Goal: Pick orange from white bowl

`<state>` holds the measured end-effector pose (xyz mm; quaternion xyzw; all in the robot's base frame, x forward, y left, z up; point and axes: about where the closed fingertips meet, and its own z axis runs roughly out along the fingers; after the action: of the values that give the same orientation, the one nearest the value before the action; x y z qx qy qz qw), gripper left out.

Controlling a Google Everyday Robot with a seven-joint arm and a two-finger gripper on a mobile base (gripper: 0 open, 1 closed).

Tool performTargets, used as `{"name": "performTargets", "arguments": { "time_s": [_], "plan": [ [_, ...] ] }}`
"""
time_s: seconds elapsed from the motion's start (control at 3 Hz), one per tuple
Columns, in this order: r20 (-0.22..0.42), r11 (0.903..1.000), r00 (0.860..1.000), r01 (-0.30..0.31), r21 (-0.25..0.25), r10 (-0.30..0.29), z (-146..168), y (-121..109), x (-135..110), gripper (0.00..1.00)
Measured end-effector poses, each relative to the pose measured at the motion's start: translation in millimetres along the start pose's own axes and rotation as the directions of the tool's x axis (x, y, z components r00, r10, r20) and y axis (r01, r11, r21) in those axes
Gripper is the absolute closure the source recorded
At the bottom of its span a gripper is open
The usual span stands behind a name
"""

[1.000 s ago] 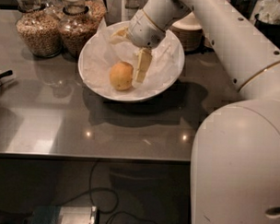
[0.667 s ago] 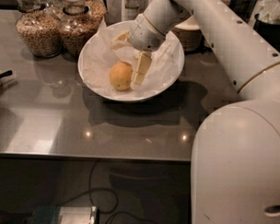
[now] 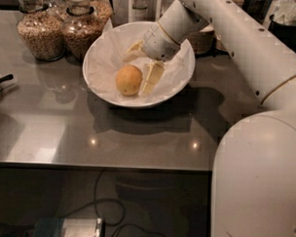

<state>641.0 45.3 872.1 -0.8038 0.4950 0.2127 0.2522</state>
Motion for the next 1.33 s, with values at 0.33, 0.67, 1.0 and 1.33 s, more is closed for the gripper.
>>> {"name": "performTargets", "arguments": {
  "time_s": [0.33, 0.67, 1.0, 1.33],
  "plan": [
    [0.001, 1.0, 1.0, 0.0, -0.009, 0.0, 5, -5, 2, 0.18],
    [0.005, 0.9997, 1.0, -0.006, -0.023, 0.006, 13, -11, 5, 0.18],
    [0.012, 0.999, 1.0, -0.028, -0.037, 0.028, 20, -11, 11, 0.21],
    [0.016, 0.9976, 0.998, -0.053, -0.045, 0.054, 23, -6, 17, 0.39]
  ]
}}
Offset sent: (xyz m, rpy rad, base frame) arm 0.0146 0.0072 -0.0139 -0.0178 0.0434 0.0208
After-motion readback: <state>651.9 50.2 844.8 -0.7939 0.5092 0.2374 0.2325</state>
